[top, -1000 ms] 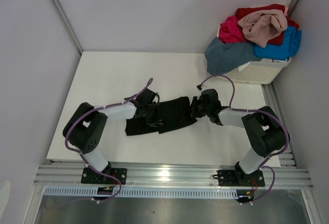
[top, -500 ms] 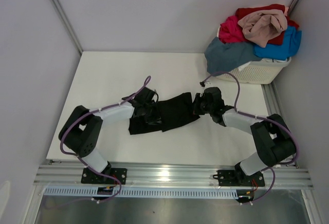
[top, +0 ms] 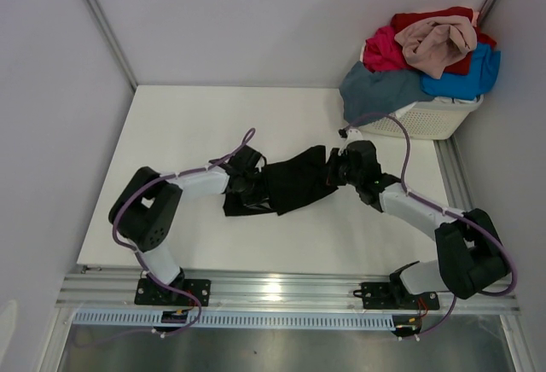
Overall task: Fold and stack the t-shirts
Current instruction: Grab one side of the 2/3 rectangular tshirt with right arm, then fold the long partially folded tshirt into a neat square
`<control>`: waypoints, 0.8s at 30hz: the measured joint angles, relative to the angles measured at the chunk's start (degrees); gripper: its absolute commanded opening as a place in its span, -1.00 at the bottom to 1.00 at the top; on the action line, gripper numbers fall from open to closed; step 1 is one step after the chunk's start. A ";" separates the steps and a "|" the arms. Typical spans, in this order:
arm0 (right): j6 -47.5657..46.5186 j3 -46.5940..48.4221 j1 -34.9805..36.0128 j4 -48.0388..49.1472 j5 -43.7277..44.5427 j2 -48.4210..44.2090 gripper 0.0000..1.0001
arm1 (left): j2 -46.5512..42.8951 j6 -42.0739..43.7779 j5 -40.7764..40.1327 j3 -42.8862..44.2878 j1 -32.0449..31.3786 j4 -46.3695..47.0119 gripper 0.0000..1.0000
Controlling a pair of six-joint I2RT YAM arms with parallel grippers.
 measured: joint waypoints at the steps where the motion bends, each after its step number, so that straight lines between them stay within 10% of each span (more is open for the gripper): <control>1: -0.24 0.37 0.00 -0.57 0.02 -0.46 -1.00 | 0.35 0.00 0.22 0.07 0.00 0.02 -0.57; 24: -1.57 13.27 11.61 -2.12 -4.74 8.15 -1.00 | 3.08 -0.02 2.40 2.38 -1.20 1.33 -0.56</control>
